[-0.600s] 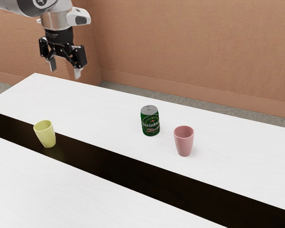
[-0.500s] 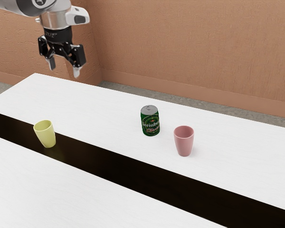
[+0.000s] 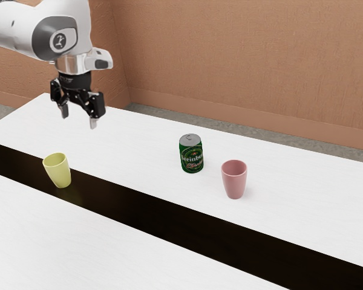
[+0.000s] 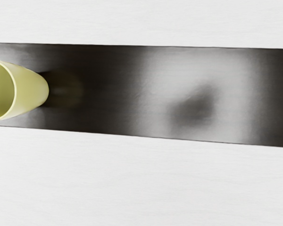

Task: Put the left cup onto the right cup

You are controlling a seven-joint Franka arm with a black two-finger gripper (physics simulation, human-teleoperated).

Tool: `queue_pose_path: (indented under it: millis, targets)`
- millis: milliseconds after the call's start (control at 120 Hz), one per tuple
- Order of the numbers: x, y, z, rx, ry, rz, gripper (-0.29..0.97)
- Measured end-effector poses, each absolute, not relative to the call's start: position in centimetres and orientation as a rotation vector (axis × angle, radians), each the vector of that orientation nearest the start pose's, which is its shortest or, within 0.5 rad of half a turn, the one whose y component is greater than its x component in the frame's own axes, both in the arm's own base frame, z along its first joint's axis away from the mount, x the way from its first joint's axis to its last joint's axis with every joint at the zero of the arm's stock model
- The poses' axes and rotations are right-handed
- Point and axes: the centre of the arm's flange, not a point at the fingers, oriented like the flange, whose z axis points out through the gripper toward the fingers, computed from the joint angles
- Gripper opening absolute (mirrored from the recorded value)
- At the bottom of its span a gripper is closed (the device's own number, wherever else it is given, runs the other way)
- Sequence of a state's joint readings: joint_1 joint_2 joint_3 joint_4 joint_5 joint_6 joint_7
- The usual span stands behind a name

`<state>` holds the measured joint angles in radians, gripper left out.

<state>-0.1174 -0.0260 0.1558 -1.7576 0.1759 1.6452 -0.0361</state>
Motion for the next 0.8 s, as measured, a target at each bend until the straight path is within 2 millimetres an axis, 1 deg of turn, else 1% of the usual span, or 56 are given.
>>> queue_pose_path:
  millis: [33,67,100,167,192,217,292,458,625,700,800]
  targets:
    - [53.9,4.5,55.4,-2.971,-0.086,0.126,0.68]
    - [53.2,5.6,54.9,-2.974,-0.108,0.124,0.68]
    - [52.5,7.5,54.5,-2.976,-0.155,0.123,0.68]
    - [50.6,12.3,53.1,-2.978,-0.279,0.13,0.68]
    - [50.0,13.6,52.5,-2.978,-0.311,0.133,0.68]
    - [49.6,14.3,51.9,-2.979,-0.329,0.133,0.68]
    - [49.0,15.0,49.9,-2.984,-0.334,0.126,0.68]
    - [49.1,15.1,47.3,-2.99,-0.3,0.065,0.68]
    - [49.6,18.4,45.2,-2.982,-0.311,-0.005,0.68]
    - [50.2,19.1,44.2,-2.976,-0.283,-0.029,0.68]
    - [51.0,19.6,42.4,-2.97,-0.236,-0.041,0.68]
